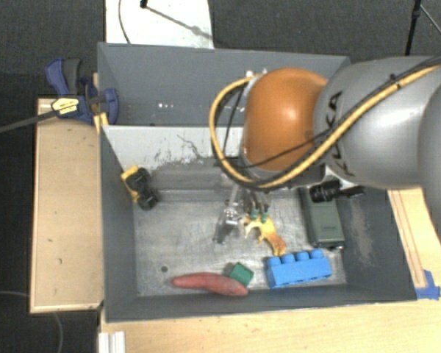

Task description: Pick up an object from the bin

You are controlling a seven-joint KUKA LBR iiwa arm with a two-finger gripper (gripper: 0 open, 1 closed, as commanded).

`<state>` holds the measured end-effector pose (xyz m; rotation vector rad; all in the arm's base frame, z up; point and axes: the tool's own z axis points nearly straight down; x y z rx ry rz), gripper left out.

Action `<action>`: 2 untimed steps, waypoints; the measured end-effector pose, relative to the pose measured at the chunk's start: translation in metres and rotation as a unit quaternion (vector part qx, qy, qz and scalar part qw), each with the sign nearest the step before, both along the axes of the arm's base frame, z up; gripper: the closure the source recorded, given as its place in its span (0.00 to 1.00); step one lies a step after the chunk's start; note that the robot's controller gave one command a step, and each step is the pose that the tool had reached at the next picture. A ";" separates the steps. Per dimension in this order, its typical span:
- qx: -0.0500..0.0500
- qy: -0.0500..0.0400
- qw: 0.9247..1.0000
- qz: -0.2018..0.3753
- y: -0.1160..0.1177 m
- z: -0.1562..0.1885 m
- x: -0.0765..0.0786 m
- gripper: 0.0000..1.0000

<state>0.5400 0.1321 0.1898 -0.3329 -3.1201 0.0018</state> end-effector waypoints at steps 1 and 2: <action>0.001 -0.001 1.000 0.003 -0.006 0.009 -0.005 0.00; -0.001 -0.003 0.995 0.099 -0.034 -0.017 0.017 0.00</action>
Offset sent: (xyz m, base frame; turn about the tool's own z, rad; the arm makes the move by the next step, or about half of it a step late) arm 0.0373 -0.0092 -0.0554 -0.0450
